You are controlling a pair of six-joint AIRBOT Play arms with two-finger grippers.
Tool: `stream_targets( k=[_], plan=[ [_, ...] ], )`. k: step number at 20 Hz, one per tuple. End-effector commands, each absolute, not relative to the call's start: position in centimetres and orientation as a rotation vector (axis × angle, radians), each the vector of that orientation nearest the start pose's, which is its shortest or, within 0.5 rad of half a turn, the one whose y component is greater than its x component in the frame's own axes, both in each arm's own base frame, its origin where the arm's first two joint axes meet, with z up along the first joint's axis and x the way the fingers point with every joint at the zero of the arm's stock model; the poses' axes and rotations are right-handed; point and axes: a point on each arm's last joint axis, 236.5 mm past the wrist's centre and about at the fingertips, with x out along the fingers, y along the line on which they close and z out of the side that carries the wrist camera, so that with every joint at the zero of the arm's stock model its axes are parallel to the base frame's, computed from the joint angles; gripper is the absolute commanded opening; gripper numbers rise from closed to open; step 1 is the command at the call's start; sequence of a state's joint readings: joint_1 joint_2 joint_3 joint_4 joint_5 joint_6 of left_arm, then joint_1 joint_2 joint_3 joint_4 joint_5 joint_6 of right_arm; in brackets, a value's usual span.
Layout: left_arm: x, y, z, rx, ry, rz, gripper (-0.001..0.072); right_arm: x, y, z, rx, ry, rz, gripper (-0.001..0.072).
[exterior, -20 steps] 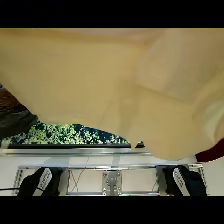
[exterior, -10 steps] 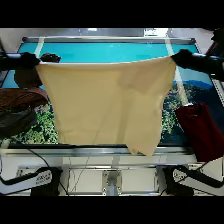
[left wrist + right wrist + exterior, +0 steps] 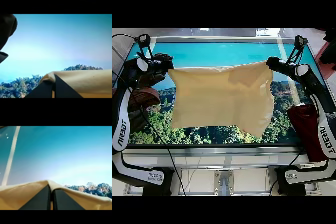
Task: Fold the shirts.
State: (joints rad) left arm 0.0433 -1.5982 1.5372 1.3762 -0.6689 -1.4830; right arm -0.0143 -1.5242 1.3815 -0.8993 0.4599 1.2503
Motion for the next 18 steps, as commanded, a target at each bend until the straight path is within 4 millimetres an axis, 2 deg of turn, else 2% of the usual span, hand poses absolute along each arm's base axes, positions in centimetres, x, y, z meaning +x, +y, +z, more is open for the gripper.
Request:
stream_targets(
  k=[1,3,6,12,15,18],
  plan=[
    [55.6,-0.7,4.6,-0.098,0.855,-0.061,0.0013,56.4,6.1,7.3,0.27,0.654,0.207,0.0032],
    [53.1,0.3,2.3,-0.03,0.987,-0.044,0.0012,54.6,5.7,4.9,0.214,0.773,0.199,0.0031],
    [50.8,1.6,-0.5,0.018,1.097,-0.005,0.0013,52.0,4.4,1.5,0.149,0.919,0.16,0.0032],
    [49.2,0.4,-4.0,-0.043,1.164,-0.029,0.0013,47.7,4.3,-5.6,0.163,1.065,0.14,0.0032],
    [49.2,-0.1,-4.4,-0.069,1.17,-0.038,0.0013,47.1,4.4,-7.3,0.202,1.057,0.12,0.0032],
    [49.0,-0.4,-4.4,-0.085,1.179,-0.046,0.0014,47.8,4.5,-7.2,0.245,1.013,0.105,0.0033]
  ],
)
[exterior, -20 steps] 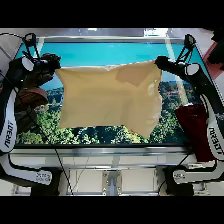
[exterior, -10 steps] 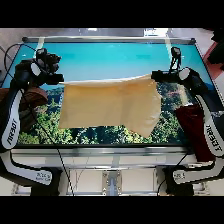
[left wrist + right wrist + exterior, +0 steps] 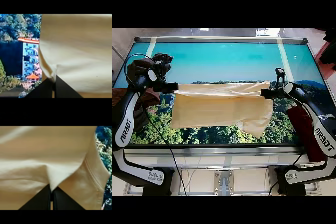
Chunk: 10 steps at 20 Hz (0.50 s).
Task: Fold the shirts.
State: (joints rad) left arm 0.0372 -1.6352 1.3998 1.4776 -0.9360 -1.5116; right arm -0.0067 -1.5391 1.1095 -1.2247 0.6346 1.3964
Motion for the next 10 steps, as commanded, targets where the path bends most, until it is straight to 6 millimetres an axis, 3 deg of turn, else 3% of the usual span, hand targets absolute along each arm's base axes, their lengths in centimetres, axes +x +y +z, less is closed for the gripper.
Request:
stream_targets(
  k=[1,2,3,4,5,6,7,9,10],
  plan=[
    [48.7,-0.5,-4.5,-0.086,1.192,-0.047,0.0014,47.9,4.6,-7.1,0.256,1.008,0.103,0.0033],
    [48.3,-0.6,-4.7,-0.089,1.211,-0.05,0.0016,47.9,4.7,-7.1,0.262,1.011,0.104,0.0034],
    [47.9,-0.6,-4.8,-0.088,1.229,-0.052,0.0062,47.6,4.8,-7.3,0.263,1.024,0.108,0.0034],
    [47.6,-0.5,-4.9,-0.08,1.242,-0.05,0.024,47.1,4.9,-7.5,0.265,1.047,0.114,0.0035],
    [47.3,-0.4,-4.9,-0.075,1.254,-0.048,0.0474,46.3,5.2,-7.8,0.268,1.084,0.124,0.0069],
    [47.1,-0.3,-4.9,-0.071,1.261,-0.047,0.0529,45.5,5.4,-8.2,0.278,1.123,0.128,0.0146],
    [46.9,-0.2,-4.5,-0.07,1.264,-0.047,0.0529,44.6,5.4,-8.5,0.278,1.163,0.127,0.0232],
    [46.8,-0.3,-2.3,-0.08,1.225,-0.039,0.0529,43.5,4.9,-7.7,0.242,1.198,0.12,0.0264],
    [46.9,-0.3,-0.1,-0.082,1.179,-0.04,0.0529,43.4,4.2,-6.2,0.212,1.173,0.104,0.0264]
  ],
)
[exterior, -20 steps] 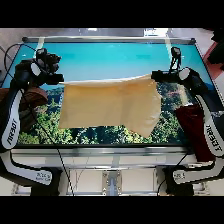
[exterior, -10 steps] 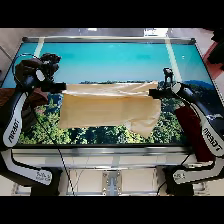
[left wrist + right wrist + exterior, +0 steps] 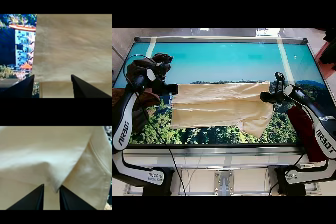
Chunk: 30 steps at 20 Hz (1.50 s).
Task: Fold the shirts.
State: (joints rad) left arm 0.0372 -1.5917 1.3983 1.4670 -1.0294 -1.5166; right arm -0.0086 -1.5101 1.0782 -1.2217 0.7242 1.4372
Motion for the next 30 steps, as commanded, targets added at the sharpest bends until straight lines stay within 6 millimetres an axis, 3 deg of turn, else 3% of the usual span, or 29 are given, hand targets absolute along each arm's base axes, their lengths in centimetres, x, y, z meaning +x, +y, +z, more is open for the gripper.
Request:
stream_targets(
  k=[1,3,5,7,8,10,12,14,16,18,24,30],
  plan=[
    [46.8,-0.4,2.4,-0.08,1.125,-0.043,0.0529,43.5,3.1,-4.0,0.177,1.127,0.074,0.0293],
    [46.0,-0.4,7.9,-0.055,1.015,-0.053,0.0529,42.6,0.1,0.7,0.141,1.053,-0.01,0.0361],
    [44.6,-0.5,11.6,-0.016,0.948,-0.073,0.0529,39.0,-2.8,3.4,0.164,1.091,-0.082,0.0399],
    [42.9,-0.6,13.7,-0.009,0.926,-0.079,0.0529,33.9,-4.0,3.2,0.212,1.193,-0.111,0.0415],
    [41.9,-0.7,13.8,-0.008,0.931,-0.08,0.0529,31.8,-3.7,2.5,0.256,1.223,-0.098,0.0416],
    [39.4,-0.7,12.2,-0.01,0.979,-0.08,0.0529,28.2,-1.3,0.3,0.388,1.261,-0.037,0.0416],
    [36.1,-0.9,8.2,-0.035,1.054,-0.073,0.0528,25.6,1.9,-2.3,0.517,1.293,0.03,0.0418],
    [33.4,-1.1,4.6,-0.09,1.101,-0.048,0.0529,24.5,5.2,-4.1,0.677,1.304,0.097,0.0418],
    [32.0,-1.5,2.9,-0.126,1.122,-0.043,0.0529,25.2,7.9,-4.7,0.826,1.234,0.166,0.0418],
    [31.6,-1.9,2.5,-0.144,1.139,-0.053,0.0529,25.5,8.6,-5.8,0.894,1.18,0.162,0.0418],
    [31.5,-2.1,2.6,-0.151,1.14,-0.06,0.0528,23.0,10.1,-8.7,0.808,1.259,0.172,0.0417],
    [31.7,-2.1,2.7,-0.151,1.13,-0.059,0.0529,25.0,9.3,-8.5,0.859,1.179,0.115,0.0408]
  ],
)
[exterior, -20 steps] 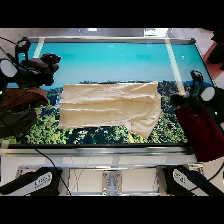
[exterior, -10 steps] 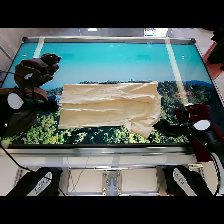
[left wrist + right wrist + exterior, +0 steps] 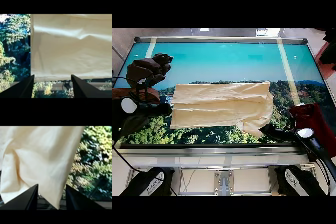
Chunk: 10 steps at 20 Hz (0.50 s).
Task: Fold the shirts.
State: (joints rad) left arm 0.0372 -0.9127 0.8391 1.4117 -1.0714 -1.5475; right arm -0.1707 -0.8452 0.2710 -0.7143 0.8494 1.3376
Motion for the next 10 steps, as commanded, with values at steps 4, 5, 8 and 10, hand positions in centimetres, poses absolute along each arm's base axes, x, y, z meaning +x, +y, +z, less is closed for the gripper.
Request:
stream_targets(
  k=[4,5,8,10],
  plan=[
    [31.8,-2.1,2.7,-0.149,1.127,-0.059,0.0529,25.6,10.4,-8.8,0.896,1.177,0.139,0.0407],
    [31.8,-2.0,2.7,-0.144,1.128,-0.06,0.0529,25.7,10.8,-8.7,0.893,1.169,0.146,0.0368],
    [31.7,-1.5,2.6,-0.122,1.13,-0.048,0.0528,26.0,11.2,-8.4,0.889,1.159,0.158,0.0035],
    [30.8,-0.3,2.1,-0.07,1.174,-0.014,0.0528,26.2,11.3,-8.0,0.889,1.157,0.17,0.0035]
  ],
)
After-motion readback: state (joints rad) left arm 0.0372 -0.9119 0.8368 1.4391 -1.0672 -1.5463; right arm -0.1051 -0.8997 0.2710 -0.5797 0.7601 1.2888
